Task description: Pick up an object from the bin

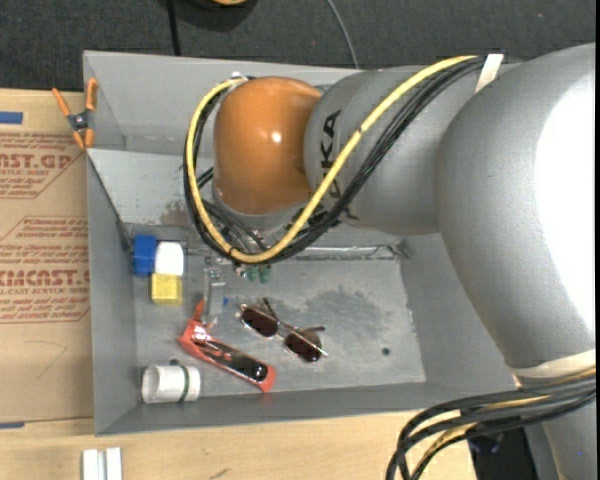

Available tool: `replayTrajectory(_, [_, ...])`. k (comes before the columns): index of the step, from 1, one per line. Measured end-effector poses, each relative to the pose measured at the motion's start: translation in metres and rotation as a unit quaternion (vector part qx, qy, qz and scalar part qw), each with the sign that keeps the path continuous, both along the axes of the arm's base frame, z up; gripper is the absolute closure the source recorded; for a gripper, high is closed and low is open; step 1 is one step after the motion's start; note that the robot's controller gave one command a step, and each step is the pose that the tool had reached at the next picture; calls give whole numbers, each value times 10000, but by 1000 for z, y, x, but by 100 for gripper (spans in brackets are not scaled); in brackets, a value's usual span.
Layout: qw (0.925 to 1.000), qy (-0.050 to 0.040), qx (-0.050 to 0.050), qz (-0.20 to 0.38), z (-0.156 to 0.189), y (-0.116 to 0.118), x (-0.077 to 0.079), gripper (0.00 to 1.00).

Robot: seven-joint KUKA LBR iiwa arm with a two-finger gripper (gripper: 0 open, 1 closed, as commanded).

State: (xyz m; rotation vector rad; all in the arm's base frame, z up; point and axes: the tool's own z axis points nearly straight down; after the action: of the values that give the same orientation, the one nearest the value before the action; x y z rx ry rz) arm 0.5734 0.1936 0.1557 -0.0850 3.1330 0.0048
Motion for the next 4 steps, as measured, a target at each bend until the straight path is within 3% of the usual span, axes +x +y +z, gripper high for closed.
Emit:
replayTrajectory(1, [9994,11,-6,345,-68,-4,4,0])
replayTrajectory(2, [10000,-5,7,-91,-78,-35,5,100])
replayTrajectory(3, [10000,-5,8,-90,-78,-35,5,100])
replayTrajectory(4, [10000,22,-2,25,-27,-37,0,100])
